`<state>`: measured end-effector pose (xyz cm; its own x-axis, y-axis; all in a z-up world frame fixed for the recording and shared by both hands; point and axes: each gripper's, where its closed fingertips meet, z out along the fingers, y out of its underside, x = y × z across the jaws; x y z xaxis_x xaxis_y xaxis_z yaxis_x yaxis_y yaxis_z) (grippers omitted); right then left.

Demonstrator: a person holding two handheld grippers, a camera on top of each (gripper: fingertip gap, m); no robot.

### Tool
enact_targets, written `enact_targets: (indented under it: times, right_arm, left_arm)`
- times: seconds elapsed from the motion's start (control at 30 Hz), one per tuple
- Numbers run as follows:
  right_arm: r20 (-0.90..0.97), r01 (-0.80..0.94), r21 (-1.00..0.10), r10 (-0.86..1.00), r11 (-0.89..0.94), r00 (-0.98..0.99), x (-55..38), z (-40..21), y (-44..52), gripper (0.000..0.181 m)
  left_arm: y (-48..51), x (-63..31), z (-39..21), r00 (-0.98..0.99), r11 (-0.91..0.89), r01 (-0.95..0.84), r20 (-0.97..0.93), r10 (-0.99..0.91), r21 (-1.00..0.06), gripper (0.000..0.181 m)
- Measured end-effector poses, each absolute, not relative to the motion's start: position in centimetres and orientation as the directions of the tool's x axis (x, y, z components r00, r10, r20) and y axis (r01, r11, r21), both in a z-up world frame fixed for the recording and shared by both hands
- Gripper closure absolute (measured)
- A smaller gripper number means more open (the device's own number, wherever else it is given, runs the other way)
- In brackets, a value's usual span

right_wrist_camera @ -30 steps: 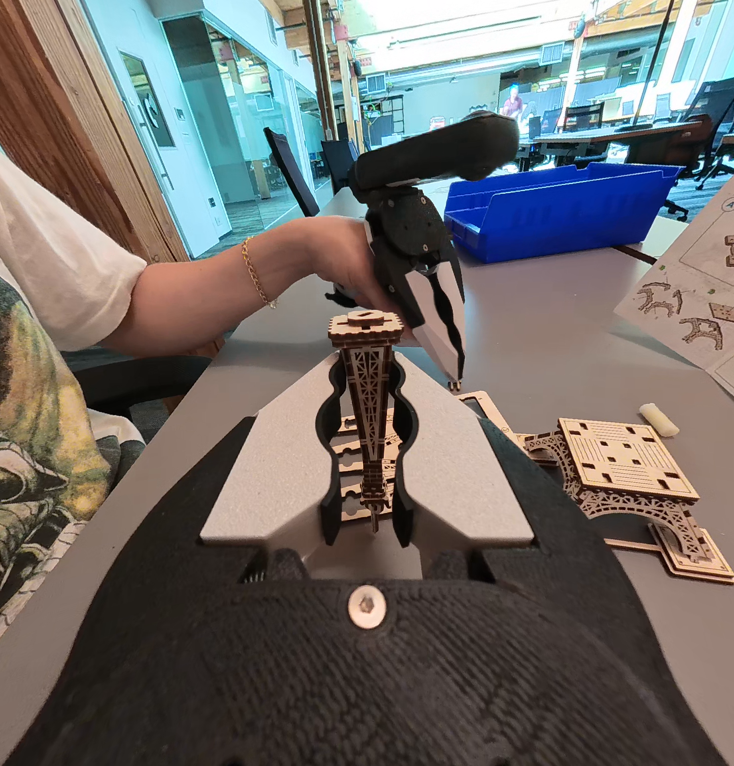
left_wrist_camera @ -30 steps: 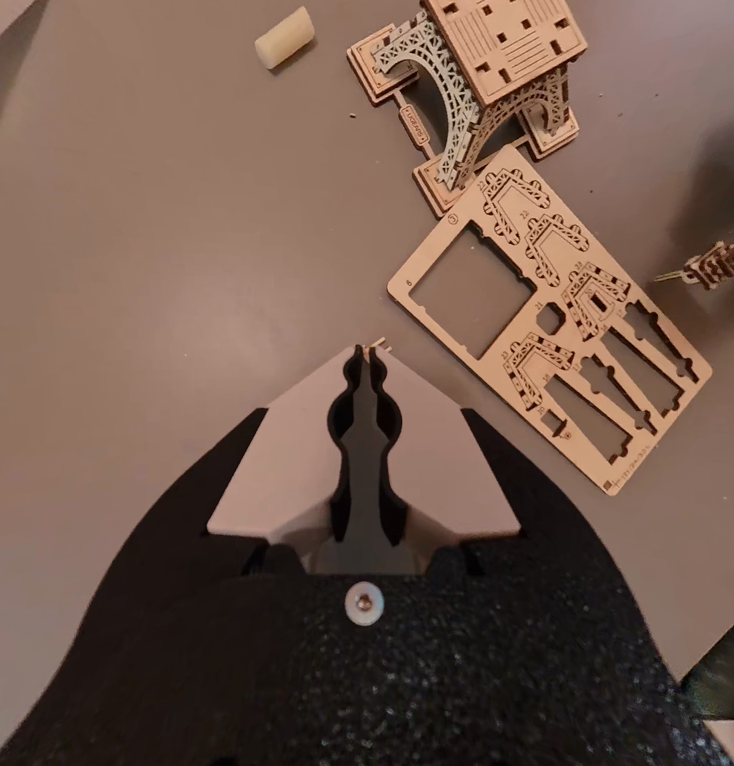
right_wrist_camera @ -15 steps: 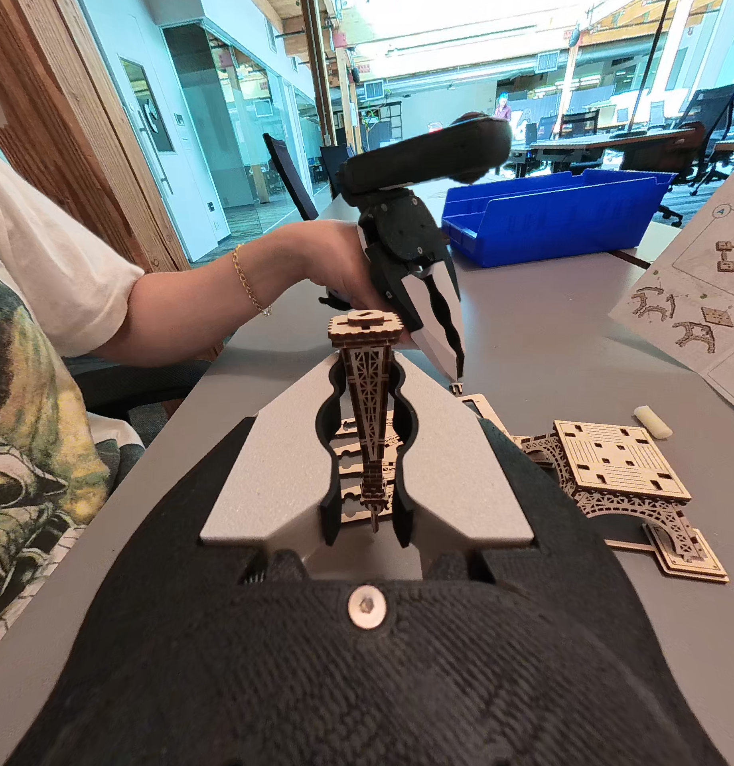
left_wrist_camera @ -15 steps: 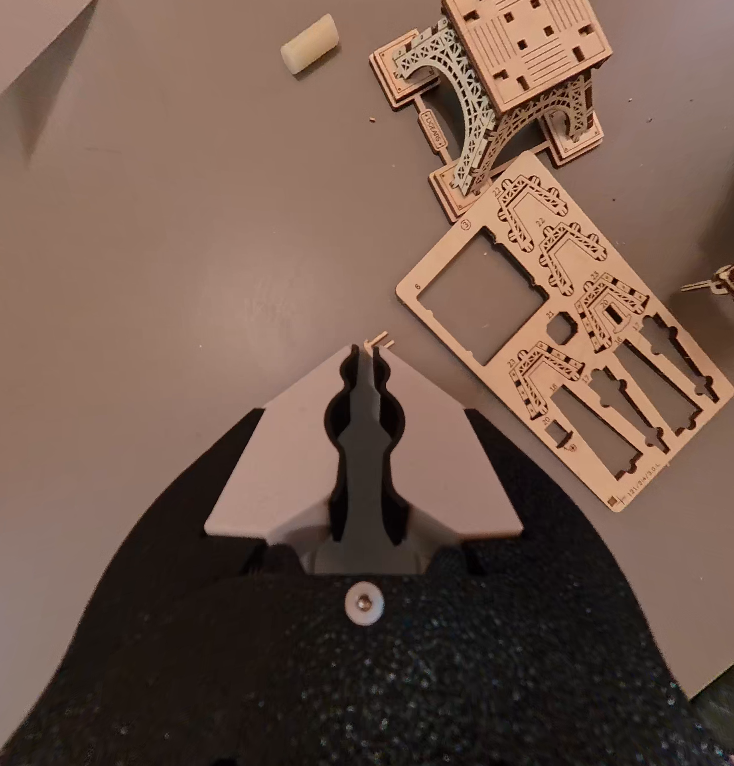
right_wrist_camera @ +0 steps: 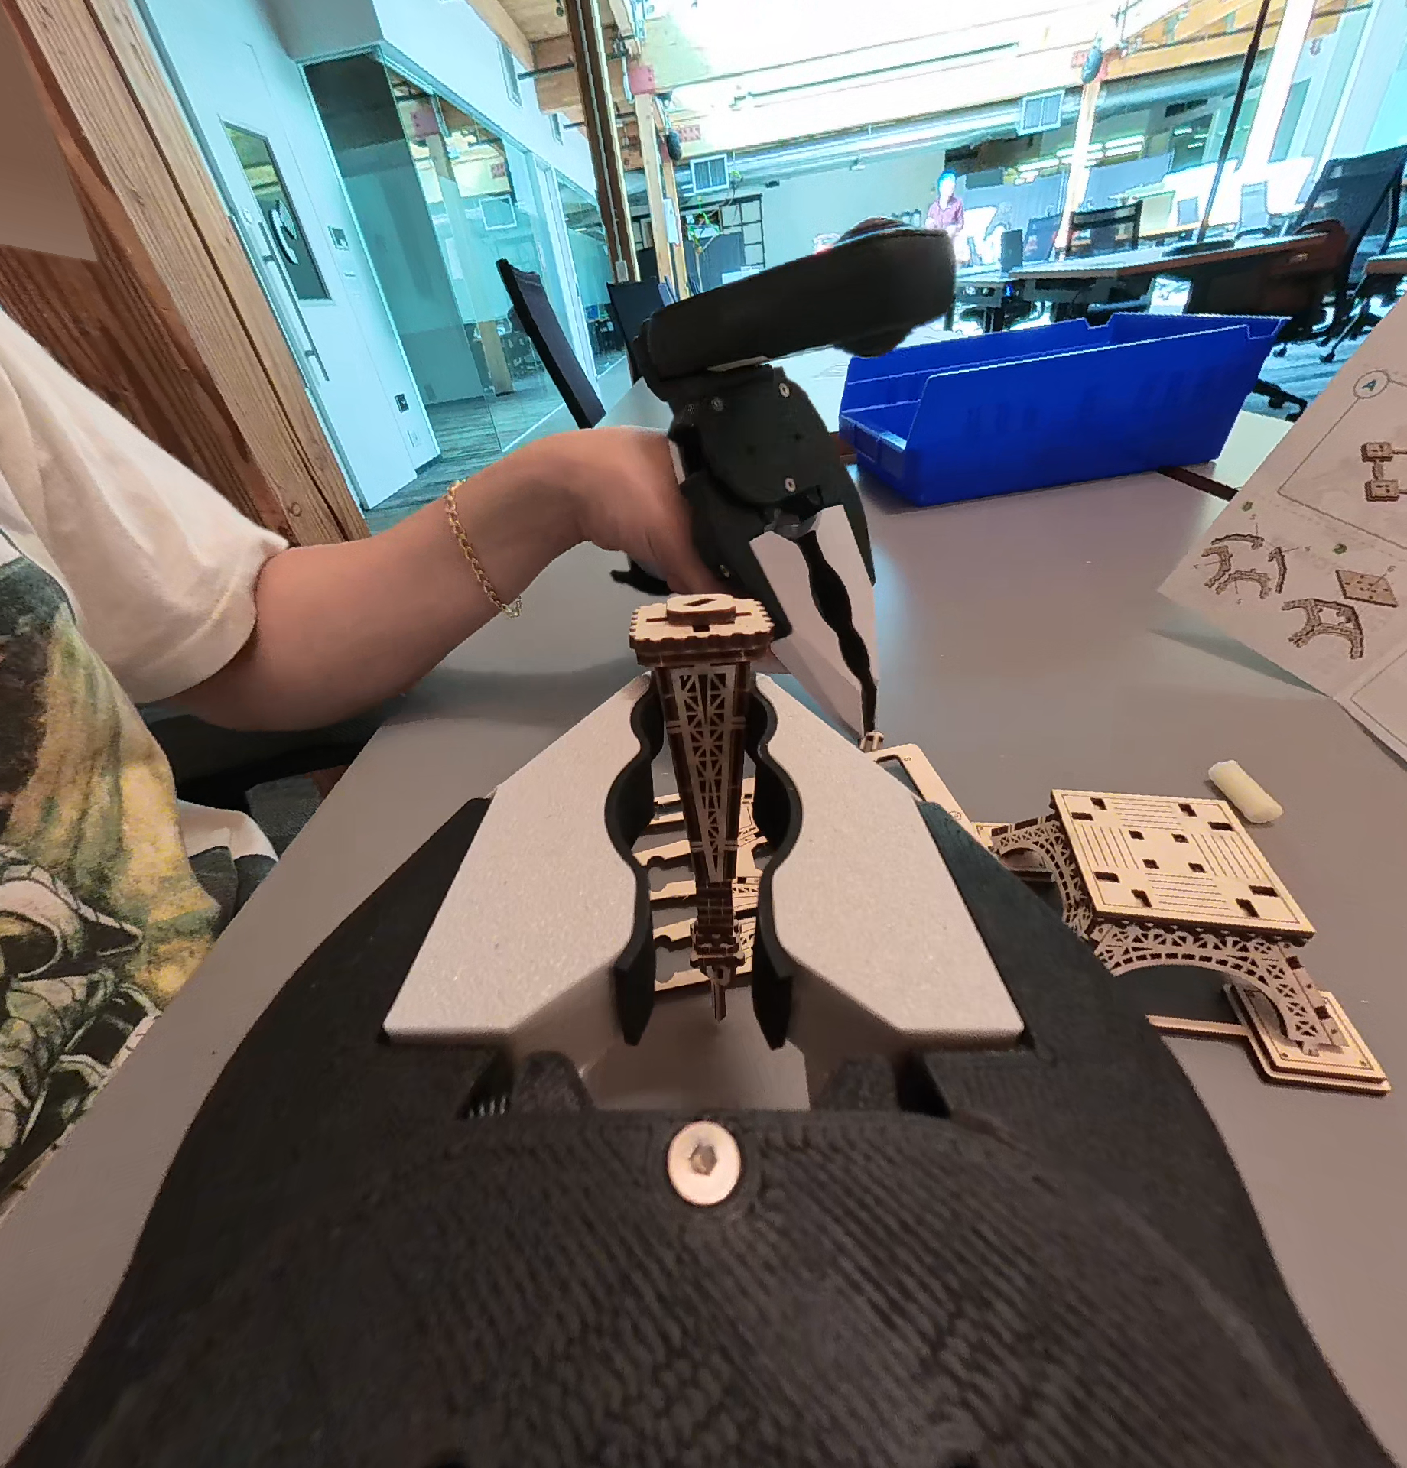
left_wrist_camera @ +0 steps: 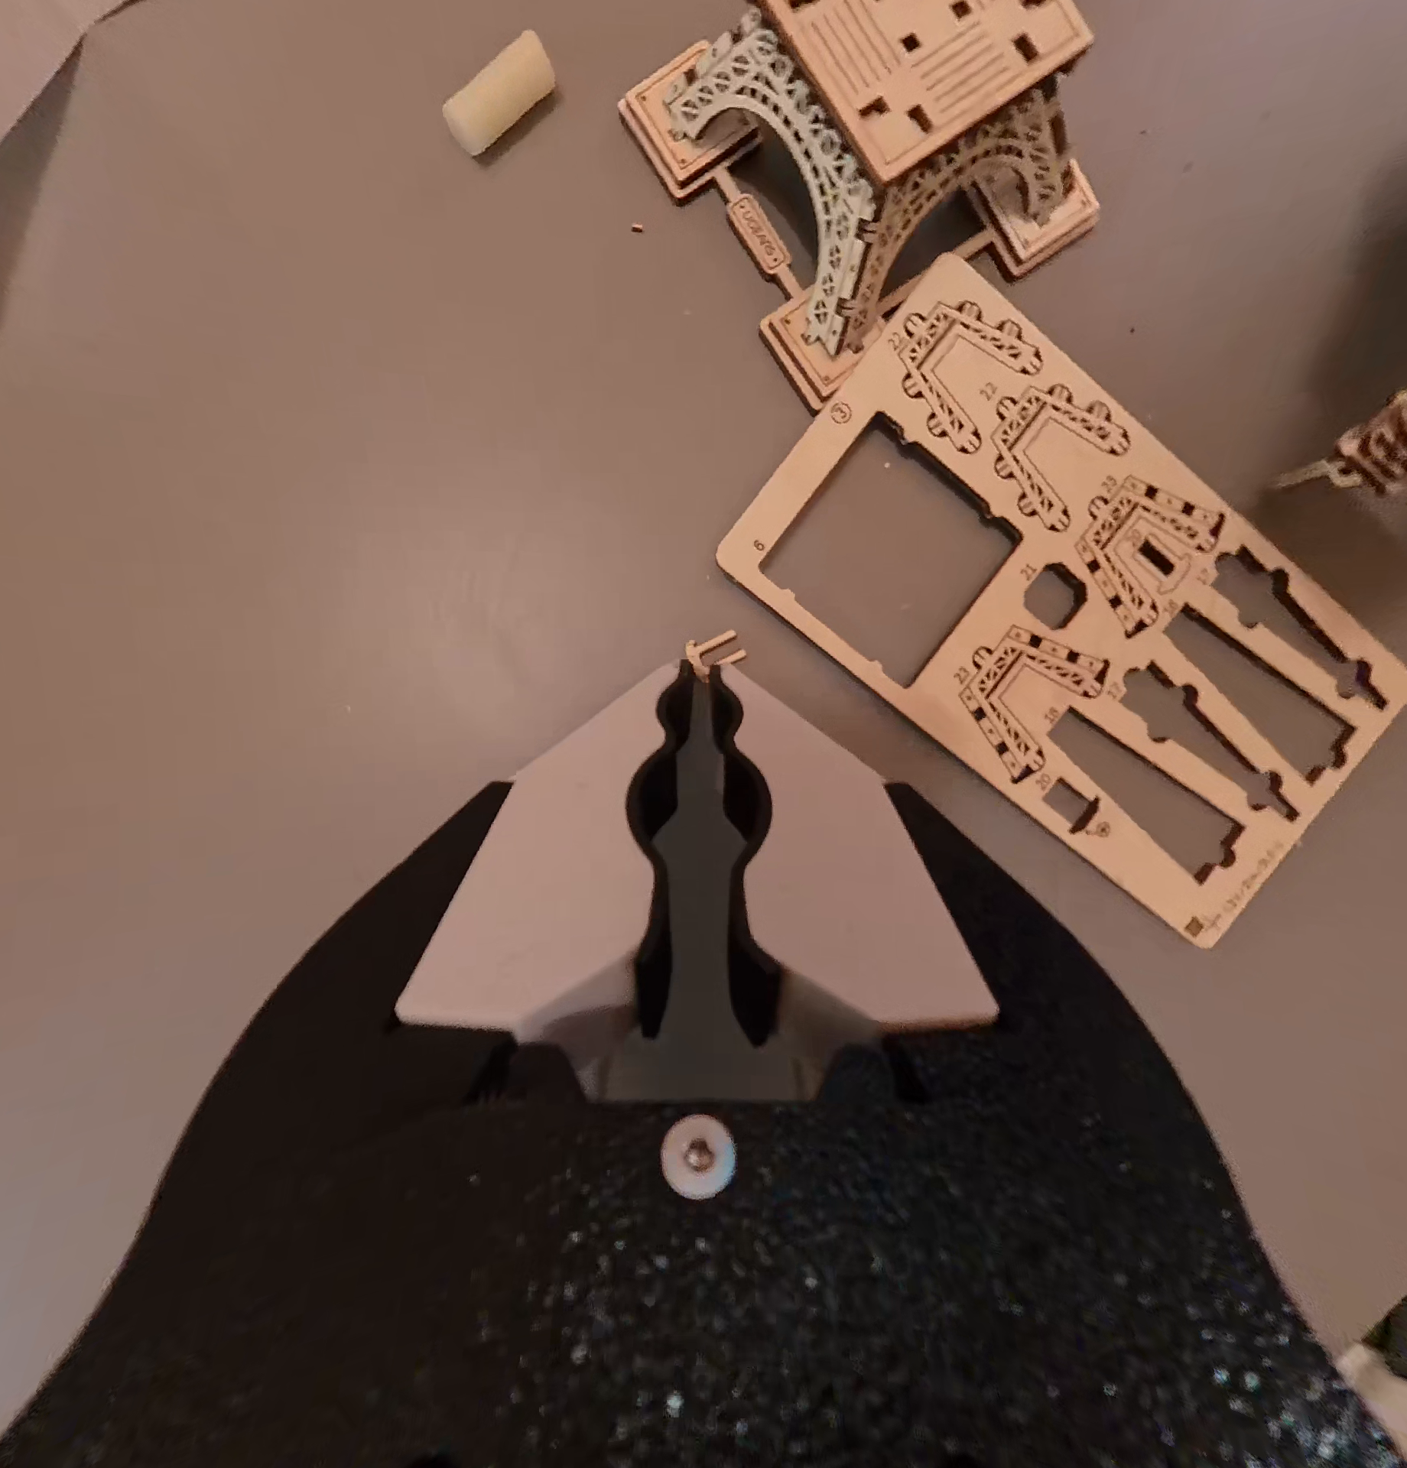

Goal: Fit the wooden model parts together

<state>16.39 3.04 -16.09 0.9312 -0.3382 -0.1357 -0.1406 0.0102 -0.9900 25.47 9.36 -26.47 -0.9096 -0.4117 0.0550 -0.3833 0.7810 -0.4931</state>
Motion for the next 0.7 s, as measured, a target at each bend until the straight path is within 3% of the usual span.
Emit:
enact_targets:
  times: [0.23,0.57,0.7]
  right_arm:
    - [-0.144,-0.147,-0.989,-0.330,0.014,0.933,16.3,-16.1,3.1,0.165]
    - [-0.126,-0.125,-0.992,-0.335,0.026,0.934,16.2,-15.5,3.2,0.165]
    - [-0.129,-0.125,-0.992,-0.342,0.035,0.931,16.3,-15.5,3.1,0.164]
  left_arm:
    - [9.5,24.4,-26.4,-0.982,0.825,-0.172,0.033,-0.184,-0.538,0.179]
    - [8.3,27.1,-24.1,-0.970,0.670,-0.173,0.006,-0.243,-0.722,0.176]
    - [8.7,28.0,-24.2,-0.968,0.665,-0.164,-0.011,-0.251,-0.728,0.176]
